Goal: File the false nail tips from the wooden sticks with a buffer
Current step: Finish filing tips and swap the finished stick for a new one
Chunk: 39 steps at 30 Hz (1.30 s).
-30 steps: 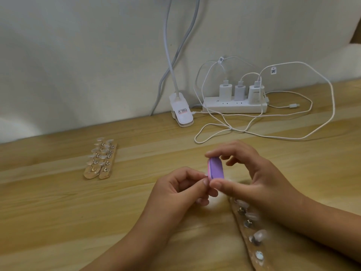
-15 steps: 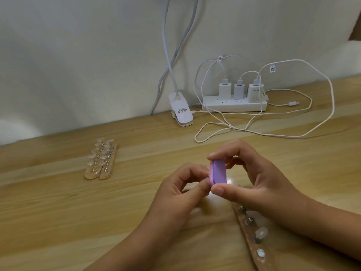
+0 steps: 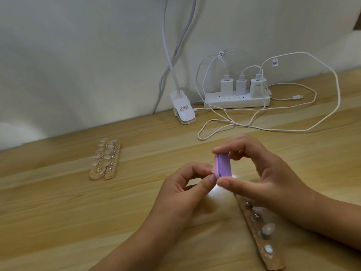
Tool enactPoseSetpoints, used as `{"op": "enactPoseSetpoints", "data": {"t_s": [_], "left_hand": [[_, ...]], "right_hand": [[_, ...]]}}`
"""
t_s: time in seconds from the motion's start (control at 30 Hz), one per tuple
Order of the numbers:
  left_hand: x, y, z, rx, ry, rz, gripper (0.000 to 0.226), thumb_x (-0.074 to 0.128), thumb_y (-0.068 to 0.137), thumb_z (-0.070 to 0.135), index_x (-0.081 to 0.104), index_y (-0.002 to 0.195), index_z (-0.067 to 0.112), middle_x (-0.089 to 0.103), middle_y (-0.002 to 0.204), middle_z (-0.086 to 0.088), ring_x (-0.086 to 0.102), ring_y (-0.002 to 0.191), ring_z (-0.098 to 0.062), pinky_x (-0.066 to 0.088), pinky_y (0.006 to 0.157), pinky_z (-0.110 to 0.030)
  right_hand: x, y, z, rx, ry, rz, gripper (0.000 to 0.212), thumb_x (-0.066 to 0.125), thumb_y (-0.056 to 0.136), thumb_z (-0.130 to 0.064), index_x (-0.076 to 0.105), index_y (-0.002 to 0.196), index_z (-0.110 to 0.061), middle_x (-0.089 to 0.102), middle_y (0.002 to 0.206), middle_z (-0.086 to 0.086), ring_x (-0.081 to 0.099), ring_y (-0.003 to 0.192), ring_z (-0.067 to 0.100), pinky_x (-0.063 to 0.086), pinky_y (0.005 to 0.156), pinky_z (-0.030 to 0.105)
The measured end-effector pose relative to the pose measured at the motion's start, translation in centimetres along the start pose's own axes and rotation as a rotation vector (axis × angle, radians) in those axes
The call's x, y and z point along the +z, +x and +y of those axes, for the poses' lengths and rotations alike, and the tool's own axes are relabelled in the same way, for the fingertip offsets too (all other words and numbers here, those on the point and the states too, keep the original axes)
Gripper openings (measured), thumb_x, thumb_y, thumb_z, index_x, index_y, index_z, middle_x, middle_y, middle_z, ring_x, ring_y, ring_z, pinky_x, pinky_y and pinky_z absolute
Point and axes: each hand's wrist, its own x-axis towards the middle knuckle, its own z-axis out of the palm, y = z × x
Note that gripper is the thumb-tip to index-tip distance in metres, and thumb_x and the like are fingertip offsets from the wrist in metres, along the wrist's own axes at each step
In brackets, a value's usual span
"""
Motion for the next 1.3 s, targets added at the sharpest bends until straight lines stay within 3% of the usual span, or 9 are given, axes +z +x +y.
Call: {"op": "enactPoseSetpoints", "data": {"t_s": [0.5, 0.63, 0.8, 0.93, 1.3], "left_hand": [[0.0, 0.0, -0.1, -0.013, -0.012, 0.023, 0.007, 0.073, 0.079, 0.03, 0.069, 0.075, 0.026, 0.073, 0.098, 0.003, 0.064, 0.089, -0.003, 0.046, 0.072, -0.011], [0.0, -0.1, 0.1, 0.02, 0.018, -0.008, 0.006, 0.073, 0.079, 0.032, 0.07, 0.076, 0.027, 0.071, 0.089, 0.008, 0.063, 0.085, -0.003, 0.045, 0.072, -0.01], [0.1, -0.1, 0.0, -0.015, 0.004, 0.018, 0.006, 0.072, 0.077, 0.031, 0.071, 0.077, 0.025, 0.072, 0.091, 0.007, 0.065, 0.092, -0.002, 0.045, 0.075, -0.009], [0.1, -0.1, 0.0, -0.008, -0.033, 0.008, 0.007, 0.07, 0.078, 0.029, 0.072, 0.079, 0.023, 0.071, 0.082, 0.008, 0.063, 0.08, -0.001, 0.045, 0.071, -0.01], [0.1, 0.0, 0.0, 0.027, 0.008, -0.012, 0.004, 0.071, 0.08, 0.029, 0.07, 0.077, 0.027, 0.069, 0.078, 0.01, 0.062, 0.077, 0.0, 0.044, 0.07, -0.009]], "right_hand": [[0.0, 0.1, 0.3, 0.074, 0.054, 0.023, 0.044, 0.07, 0.072, -0.049, 0.062, 0.11, -0.029, 0.061, 0.107, -0.011, 0.056, 0.101, 0.016, 0.046, 0.091, 0.028], [0.2, -0.1, 0.1, -0.002, 0.013, -0.033, 0.043, 0.073, 0.078, -0.041, 0.064, 0.116, -0.023, 0.06, 0.11, -0.01, 0.056, 0.102, 0.018, 0.044, 0.089, 0.018], [-0.8, 0.7, 0.5, 0.143, 0.058, 0.054, 0.041, 0.073, 0.08, -0.047, 0.064, 0.118, -0.035, 0.061, 0.111, -0.014, 0.057, 0.103, 0.009, 0.044, 0.087, 0.018], [-0.4, 0.1, 0.0, 0.004, 0.031, -0.026, 0.045, 0.069, 0.078, -0.04, 0.065, 0.121, -0.026, 0.061, 0.109, -0.012, 0.055, 0.109, 0.014, 0.04, 0.093, 0.015], [-0.3, -0.1, -0.3, -0.043, -0.072, -0.052, 0.046, 0.067, 0.079, -0.042, 0.064, 0.122, -0.027, 0.058, 0.111, -0.012, 0.053, 0.111, 0.011, 0.036, 0.096, 0.016]]}}
